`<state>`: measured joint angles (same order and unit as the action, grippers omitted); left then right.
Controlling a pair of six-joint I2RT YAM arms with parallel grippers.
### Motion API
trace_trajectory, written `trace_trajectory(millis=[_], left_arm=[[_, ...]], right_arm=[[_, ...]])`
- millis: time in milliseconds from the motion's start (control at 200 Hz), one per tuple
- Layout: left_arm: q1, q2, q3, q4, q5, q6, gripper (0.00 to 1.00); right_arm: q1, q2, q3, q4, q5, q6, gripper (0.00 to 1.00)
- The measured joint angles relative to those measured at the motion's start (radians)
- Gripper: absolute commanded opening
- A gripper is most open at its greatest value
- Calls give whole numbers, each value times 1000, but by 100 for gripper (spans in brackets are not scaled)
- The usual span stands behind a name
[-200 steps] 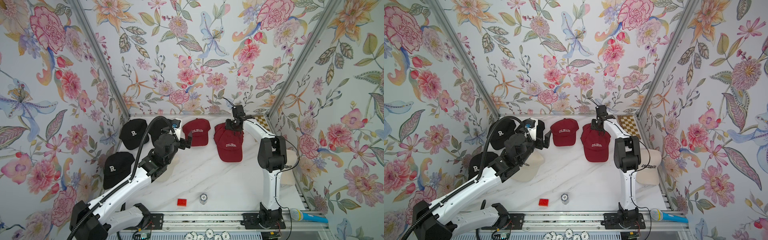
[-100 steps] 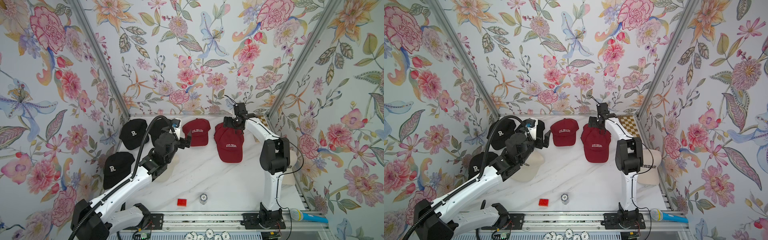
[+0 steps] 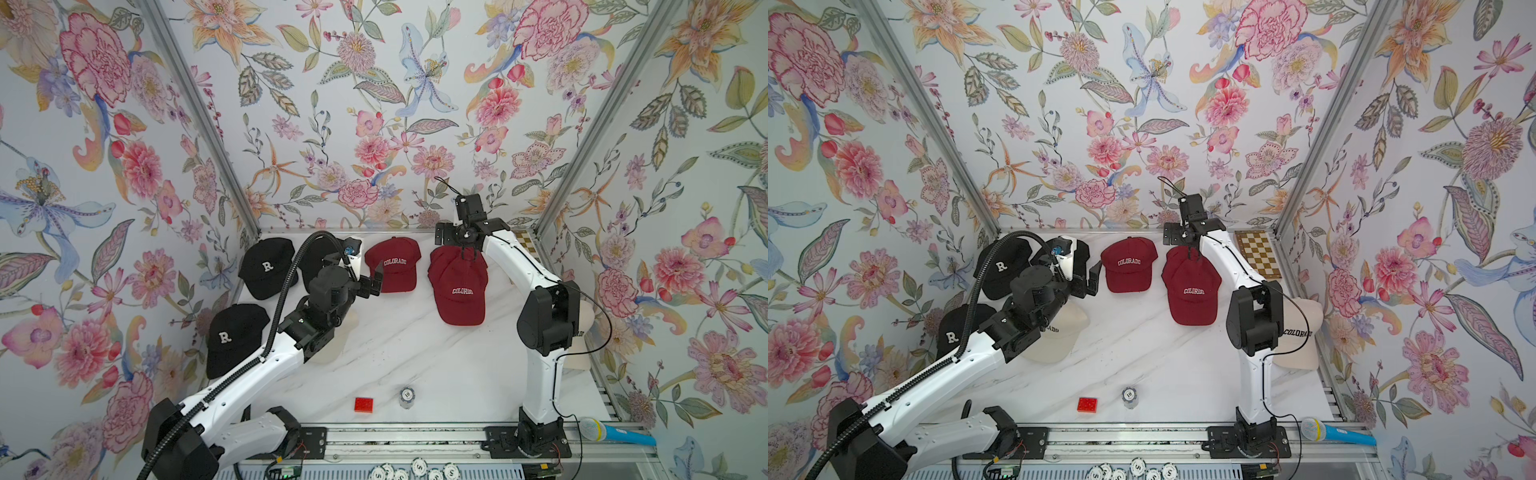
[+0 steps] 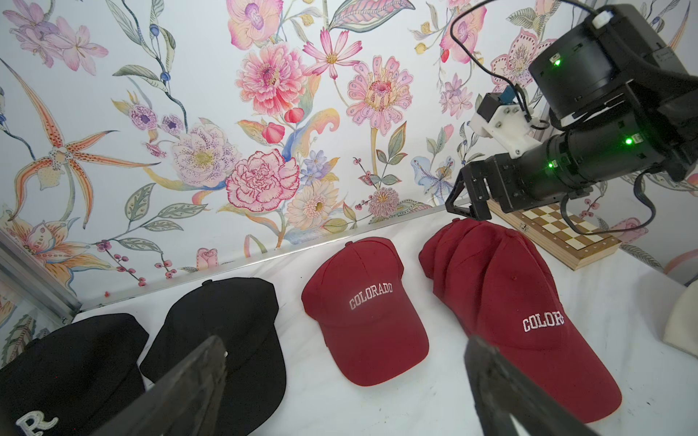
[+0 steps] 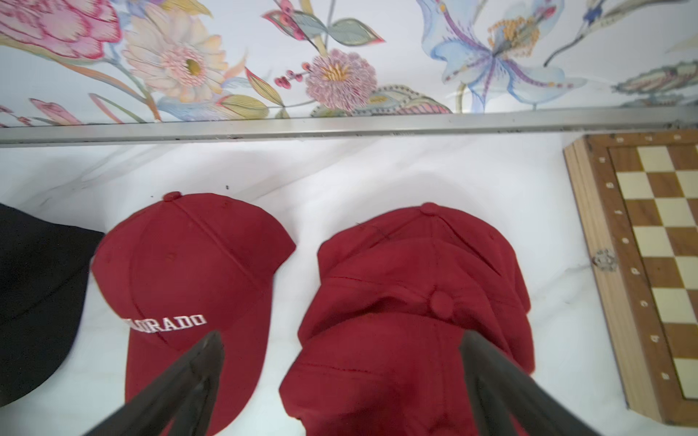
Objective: Stack the baseball caps by color
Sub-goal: Place the baseball cap on the baseball cap, then pick up the baseball cap from the center of the board.
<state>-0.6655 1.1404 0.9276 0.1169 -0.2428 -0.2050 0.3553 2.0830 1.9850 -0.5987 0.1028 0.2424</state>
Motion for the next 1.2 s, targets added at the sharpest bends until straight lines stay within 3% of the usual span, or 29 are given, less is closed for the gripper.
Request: trace_trajectory(millis=[430, 846, 1201], left_arm=[[27, -29, -42, -3, 4, 0, 100], [89, -48, -51, -12, 46, 0, 100], [129, -45, -51, -27, 90, 1, 100]], right_arm=[[174, 154, 203, -4, 32, -3, 99], [228, 366, 354, 9, 127, 16, 99], [230, 430, 406, 19, 126, 49, 99]])
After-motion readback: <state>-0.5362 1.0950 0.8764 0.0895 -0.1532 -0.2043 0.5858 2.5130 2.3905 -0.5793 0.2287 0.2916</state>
